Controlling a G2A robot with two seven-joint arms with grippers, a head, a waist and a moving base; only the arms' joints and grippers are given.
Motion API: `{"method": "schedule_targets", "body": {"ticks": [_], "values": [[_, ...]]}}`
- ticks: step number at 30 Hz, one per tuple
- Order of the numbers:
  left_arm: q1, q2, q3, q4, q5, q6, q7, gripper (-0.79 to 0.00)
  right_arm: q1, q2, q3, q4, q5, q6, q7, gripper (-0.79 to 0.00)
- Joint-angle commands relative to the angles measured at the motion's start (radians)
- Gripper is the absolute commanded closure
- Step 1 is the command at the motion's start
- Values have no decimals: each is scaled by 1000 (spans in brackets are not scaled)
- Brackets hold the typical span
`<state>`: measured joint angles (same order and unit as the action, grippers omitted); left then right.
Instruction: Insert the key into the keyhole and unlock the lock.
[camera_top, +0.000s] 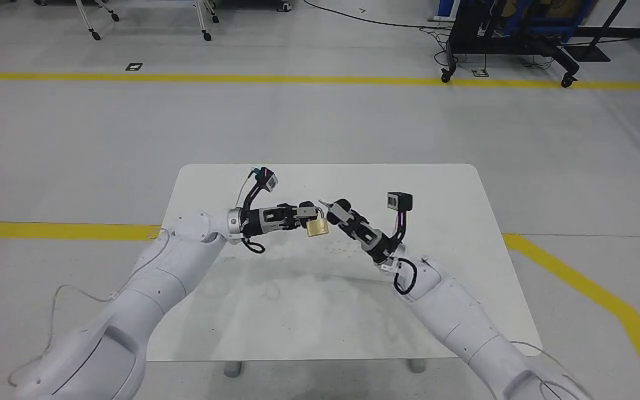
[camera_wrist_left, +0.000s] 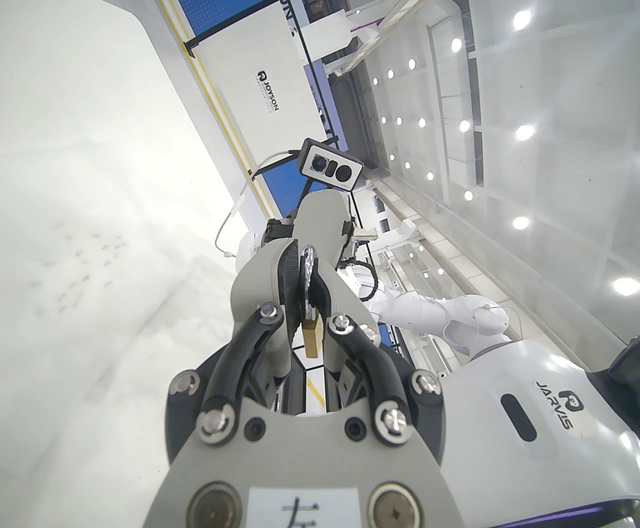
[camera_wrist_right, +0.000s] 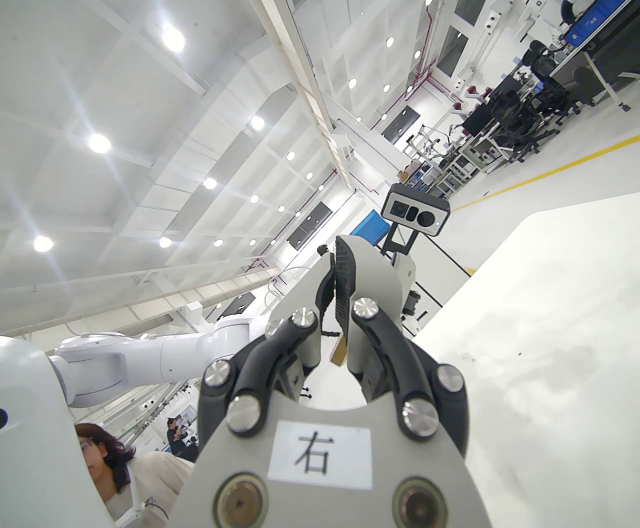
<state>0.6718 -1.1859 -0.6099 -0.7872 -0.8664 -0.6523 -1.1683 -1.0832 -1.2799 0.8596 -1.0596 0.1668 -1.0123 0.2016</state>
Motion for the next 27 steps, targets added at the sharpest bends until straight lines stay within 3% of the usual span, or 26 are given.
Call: {"method": "schedule_targets", "body": {"ticks": [1,9,17,19,21,24,27], "values": [[0,-5,-4,8,-3,8,-8,0,-9,1,15,-10,4,0,8,0],[-14,-26,-30,78,-31,71,-71,0,-55,14,90,-65,47,0,43,0],[-21,-27,-29,82,-13,67,-67,0,-55,14,90,-65,47,0,43,0],[-11,-28,-30,67,-3,114,-32,0,-55,14,90,-65,47,0,43,0],[-1,-31,-33,50,-31,221,-32,0,-66,17,109,-77,30,10,28,0],[-6,-44,-26,57,-49,350,-38,0,-109,30,168,-112,-73,1,-13,0],[-18,-65,-14,85,-61,416,-41,0,-169,46,250,-174,-222,9,-61,0]]}}
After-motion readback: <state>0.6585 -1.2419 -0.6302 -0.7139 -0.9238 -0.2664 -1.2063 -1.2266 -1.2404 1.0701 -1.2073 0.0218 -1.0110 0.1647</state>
